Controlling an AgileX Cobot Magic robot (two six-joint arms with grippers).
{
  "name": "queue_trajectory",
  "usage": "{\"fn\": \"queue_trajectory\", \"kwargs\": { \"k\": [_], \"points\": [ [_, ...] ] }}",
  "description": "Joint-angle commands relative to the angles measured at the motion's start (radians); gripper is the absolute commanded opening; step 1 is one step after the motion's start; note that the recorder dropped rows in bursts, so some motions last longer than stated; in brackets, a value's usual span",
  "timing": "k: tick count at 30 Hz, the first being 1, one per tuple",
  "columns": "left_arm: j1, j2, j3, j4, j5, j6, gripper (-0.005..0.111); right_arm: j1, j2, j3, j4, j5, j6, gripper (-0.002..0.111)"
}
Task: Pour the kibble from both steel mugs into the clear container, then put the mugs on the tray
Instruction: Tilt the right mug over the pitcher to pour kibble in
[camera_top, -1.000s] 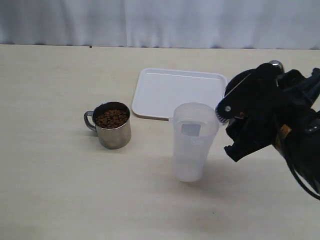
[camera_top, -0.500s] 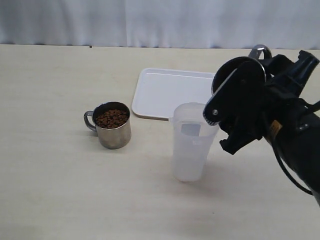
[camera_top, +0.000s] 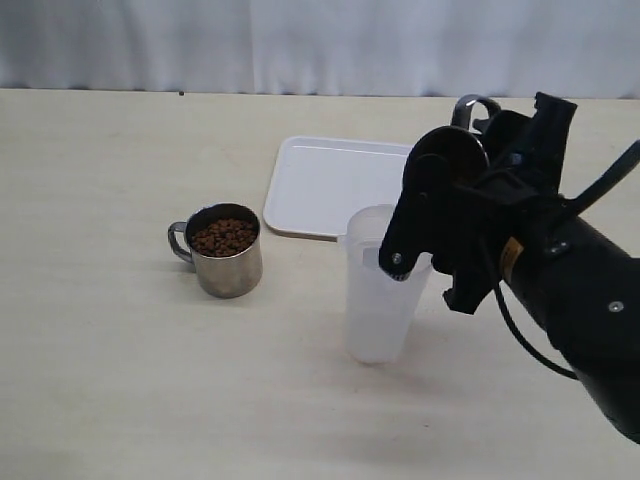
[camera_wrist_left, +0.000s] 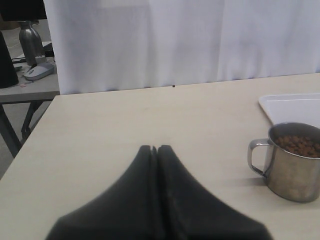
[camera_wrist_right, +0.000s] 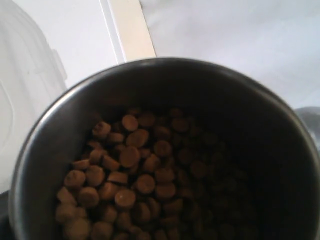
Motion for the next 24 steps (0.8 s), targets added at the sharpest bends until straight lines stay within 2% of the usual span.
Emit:
{"fn": "queue_trajectory", "kwargs": {
  "k": [1,24],
  "points": [
    [0.002,-0.003,0.002,0.002,-0.013,0.001,0.000,0.004,-0.001,-0.017,-0.023,0.030,-0.065,0.005],
    [0.002,-0.003,0.002,0.002,-0.013,0.001,0.000,0.004,-0.001,-0.070,-0.023,0.022,-0.348,0.005]
  ]
}}
